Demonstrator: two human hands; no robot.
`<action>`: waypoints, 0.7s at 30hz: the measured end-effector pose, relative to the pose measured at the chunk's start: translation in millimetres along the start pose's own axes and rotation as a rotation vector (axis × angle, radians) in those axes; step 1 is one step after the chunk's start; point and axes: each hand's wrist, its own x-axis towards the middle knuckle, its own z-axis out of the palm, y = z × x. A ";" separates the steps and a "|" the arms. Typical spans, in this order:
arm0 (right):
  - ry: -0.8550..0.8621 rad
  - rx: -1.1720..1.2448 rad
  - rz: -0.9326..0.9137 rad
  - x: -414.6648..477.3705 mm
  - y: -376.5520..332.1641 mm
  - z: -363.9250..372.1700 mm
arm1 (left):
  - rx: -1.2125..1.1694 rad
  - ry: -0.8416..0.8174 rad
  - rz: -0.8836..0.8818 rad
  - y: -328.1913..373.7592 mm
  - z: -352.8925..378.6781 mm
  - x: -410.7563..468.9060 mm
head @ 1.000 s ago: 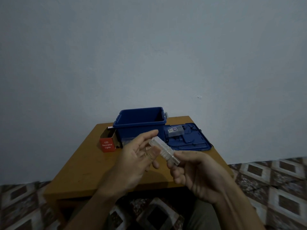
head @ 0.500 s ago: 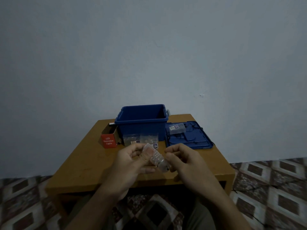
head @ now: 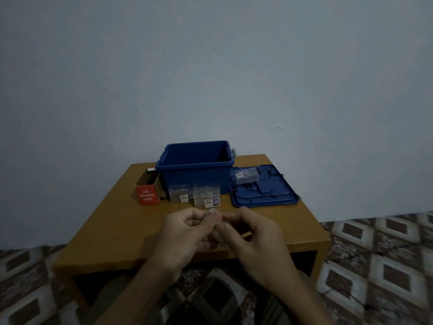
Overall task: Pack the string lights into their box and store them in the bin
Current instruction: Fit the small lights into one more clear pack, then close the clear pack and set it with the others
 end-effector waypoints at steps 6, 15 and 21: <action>0.073 -0.061 0.083 0.2 15.0 7.7 | 0.044 -0.092 -0.098 -5.5 1.5 9.8; 0.224 -0.108 0.175 28.1 43.6 1.5 | 0.242 -0.259 -0.140 3.8 22.1 53.9; 0.367 0.113 0.435 82.9 85.5 -31.1 | 0.451 -0.185 -0.042 10.0 52.3 118.9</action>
